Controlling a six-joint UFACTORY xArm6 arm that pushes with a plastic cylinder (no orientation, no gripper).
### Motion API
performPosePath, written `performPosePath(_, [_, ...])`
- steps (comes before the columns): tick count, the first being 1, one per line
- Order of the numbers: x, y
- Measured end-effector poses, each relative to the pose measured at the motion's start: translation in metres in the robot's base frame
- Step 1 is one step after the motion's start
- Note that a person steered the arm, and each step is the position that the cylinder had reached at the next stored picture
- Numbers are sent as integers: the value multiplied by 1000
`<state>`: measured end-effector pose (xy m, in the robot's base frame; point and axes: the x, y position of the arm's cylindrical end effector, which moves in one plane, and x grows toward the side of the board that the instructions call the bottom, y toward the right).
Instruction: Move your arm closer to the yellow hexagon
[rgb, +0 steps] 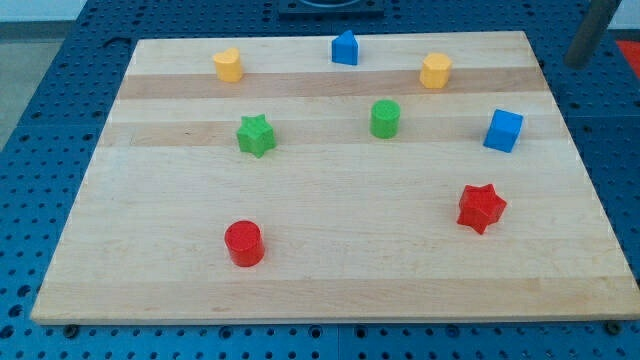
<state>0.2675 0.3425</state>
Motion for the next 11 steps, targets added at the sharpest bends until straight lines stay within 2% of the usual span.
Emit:
performPosePath(2, [0, -25])
performPosePath(5, [28, -93])
performPosePath(8, [28, -127])
performPosePath(11, [56, -149])
